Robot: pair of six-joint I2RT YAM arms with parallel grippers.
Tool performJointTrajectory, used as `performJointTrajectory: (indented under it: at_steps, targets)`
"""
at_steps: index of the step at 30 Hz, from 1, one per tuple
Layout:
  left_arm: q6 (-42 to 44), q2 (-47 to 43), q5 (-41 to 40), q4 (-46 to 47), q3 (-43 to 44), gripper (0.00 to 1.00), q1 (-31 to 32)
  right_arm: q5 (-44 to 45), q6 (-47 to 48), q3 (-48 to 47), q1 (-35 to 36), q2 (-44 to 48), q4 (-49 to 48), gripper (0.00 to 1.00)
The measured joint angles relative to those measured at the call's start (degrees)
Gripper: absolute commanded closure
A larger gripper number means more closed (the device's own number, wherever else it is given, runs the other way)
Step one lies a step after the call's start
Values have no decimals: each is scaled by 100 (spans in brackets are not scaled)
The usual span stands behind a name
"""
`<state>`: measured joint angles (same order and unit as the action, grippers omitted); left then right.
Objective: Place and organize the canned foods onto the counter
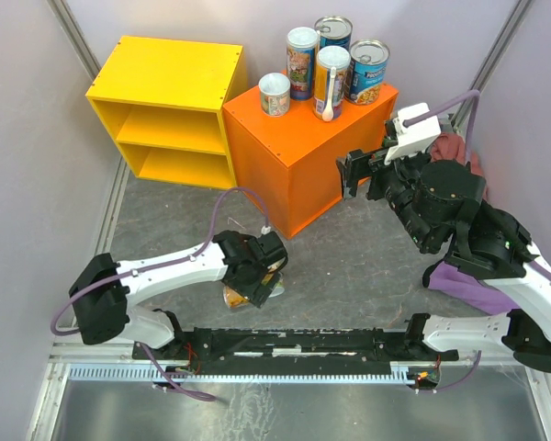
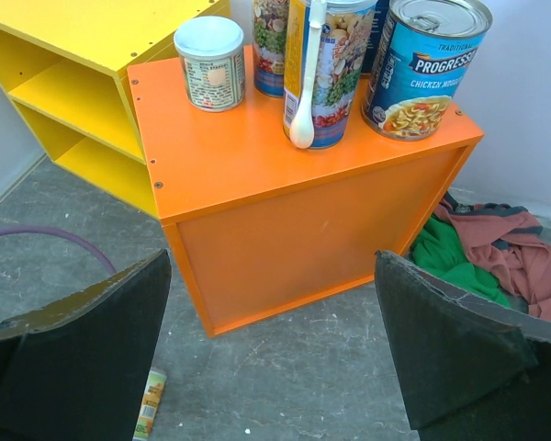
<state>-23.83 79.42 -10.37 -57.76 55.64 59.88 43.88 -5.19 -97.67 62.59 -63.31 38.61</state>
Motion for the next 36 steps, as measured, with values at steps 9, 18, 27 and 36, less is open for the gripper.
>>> performJointTrajectory:
  at_steps: [9, 18, 27, 36]
  targets:
    - [125, 599, -70, -9, 153, 1, 2, 0, 11, 0, 0, 57, -2, 1]
    - [398, 1414, -245, 9, 271, 2, 13, 26, 98, 0, 0, 280, -4, 1]
    - [426, 1725, -162, 107, 393, 24, 26, 109, 289, 0, 0, 306, -20, 1]
    - [450, 1722, 203, 225, 529, 56, 26, 125, 376, 0, 0, 245, -50, 1]
